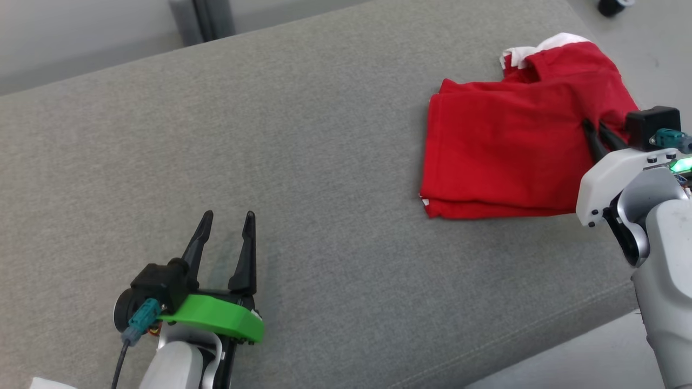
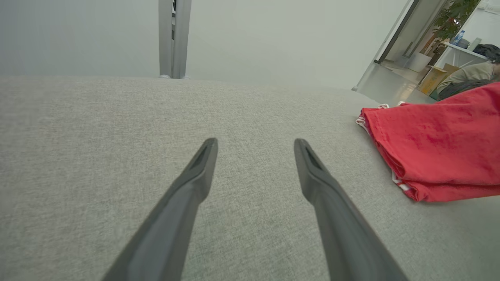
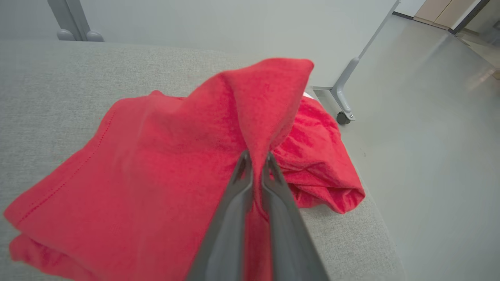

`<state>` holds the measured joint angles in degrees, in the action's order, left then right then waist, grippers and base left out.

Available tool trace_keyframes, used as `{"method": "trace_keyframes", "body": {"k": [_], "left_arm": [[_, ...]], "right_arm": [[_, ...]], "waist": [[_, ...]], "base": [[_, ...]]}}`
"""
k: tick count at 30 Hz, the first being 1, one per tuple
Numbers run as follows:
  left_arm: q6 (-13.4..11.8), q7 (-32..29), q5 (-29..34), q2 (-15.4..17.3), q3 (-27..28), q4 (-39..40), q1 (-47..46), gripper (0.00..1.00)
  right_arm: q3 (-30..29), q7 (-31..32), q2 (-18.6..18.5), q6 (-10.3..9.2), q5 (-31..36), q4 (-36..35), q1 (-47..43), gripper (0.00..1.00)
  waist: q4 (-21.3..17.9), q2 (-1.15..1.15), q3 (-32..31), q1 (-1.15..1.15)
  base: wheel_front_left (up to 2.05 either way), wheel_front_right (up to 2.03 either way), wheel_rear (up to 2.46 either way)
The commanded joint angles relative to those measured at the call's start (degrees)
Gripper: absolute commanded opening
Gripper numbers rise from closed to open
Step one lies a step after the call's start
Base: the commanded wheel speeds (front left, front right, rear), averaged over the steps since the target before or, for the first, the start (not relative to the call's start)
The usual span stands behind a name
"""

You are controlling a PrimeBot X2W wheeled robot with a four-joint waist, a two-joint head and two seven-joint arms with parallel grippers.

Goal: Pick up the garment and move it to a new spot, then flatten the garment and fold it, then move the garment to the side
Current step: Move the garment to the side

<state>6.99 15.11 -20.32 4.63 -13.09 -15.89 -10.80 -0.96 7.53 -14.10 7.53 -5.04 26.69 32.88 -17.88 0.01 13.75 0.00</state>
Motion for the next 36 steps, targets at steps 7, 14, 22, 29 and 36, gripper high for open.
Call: {"method": "trace_keyframes", "body": {"k": [7, 14, 22, 29, 36], "left_arm": [[0.2, -0.3, 0.3, 1.5, -0.7, -0.3, -2.3, 1.0], [-0.1, -0.4, 0.0, 1.4, -1.2, -0.2, -3.0, 1.0], [-0.3, -0.2, 0.0, 1.1, -2.3, 0.6, -4.1, 1.0], [-0.4, -0.1, 0.2, 1.1, -2.9, 1.3, -4.8, 1.0], [-0.4, 0.0, 0.0, 1.1, -3.2, 1.3, -5.4, 1.0]], "right_arm": [[-0.4, -1.2, 0.6, -0.1, 0.9, 0.9, 3.4, 0.0], [0.3, -1.4, -2.3, -0.1, 3.8, 2.4, 8.1, 0.0], [-2.1, -0.2, -10.5, -0.11, 6.9, 6.0, 13.6, 0.0], [-7.2, 1.6, -16.6, -0.11, 9.7, 10.2, 16.0, 0.0], [-13.9, -0.1, -17.2, -0.11, 14.4, 13.0, 15.0, 1.0]], "waist": [[-3.7, -0.01, 5.3, 0.0], [0.0, -0.01, 6.1, 0.0], [6.1, -0.01, 8.6, 0.0], [10.2, -0.01, 11.3, 0.0], [11.8, -0.01, 12.4, 0.0]], "base": [[0.0, 0.0, 0.0], [0.0, 0.0, 0.0], [0.0, 0.0, 0.0], [0.0, 0.0, 0.0], [0.0, 0.0, 0.0]]}}
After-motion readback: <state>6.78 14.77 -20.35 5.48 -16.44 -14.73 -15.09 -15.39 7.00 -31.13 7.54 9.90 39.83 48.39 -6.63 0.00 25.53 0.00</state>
